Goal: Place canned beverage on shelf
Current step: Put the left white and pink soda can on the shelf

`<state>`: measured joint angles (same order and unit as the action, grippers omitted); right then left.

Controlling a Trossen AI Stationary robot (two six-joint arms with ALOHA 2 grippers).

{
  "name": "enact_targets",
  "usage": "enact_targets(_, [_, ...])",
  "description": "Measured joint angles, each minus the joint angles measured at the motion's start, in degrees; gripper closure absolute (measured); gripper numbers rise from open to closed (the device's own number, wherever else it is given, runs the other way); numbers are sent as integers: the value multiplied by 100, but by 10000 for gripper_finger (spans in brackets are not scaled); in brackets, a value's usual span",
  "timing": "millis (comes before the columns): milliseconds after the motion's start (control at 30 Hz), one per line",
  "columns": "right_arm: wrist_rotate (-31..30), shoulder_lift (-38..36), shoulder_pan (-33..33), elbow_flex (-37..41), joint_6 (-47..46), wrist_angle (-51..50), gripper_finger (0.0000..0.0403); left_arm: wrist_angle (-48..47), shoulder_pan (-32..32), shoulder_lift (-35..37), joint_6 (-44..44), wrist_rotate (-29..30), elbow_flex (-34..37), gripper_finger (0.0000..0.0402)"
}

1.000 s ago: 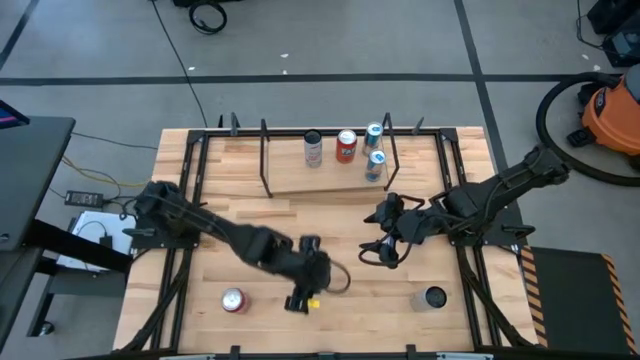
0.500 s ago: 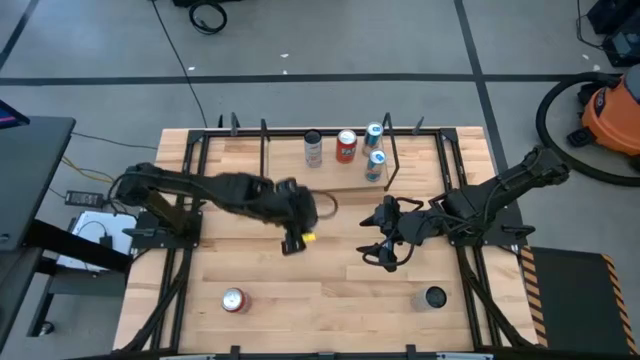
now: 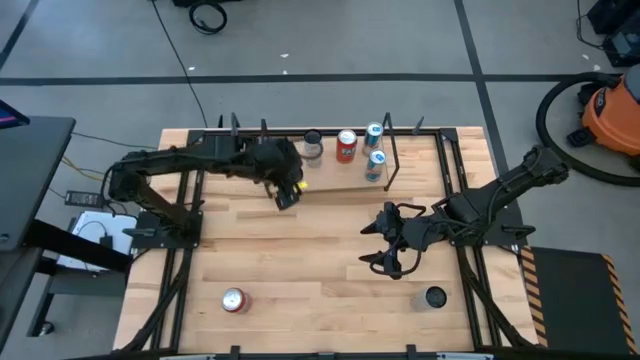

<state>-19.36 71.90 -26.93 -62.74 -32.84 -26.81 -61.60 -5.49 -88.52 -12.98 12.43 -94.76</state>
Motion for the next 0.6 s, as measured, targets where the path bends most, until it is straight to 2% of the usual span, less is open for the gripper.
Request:
enact_targets(367, [-3,0,-108,0,1,118,51,25,-961,31,349,-273,2,140])
enact_targets(600, [-2,0,-108,0,151,109,51,385,-1365,31,512,-349,125,140])
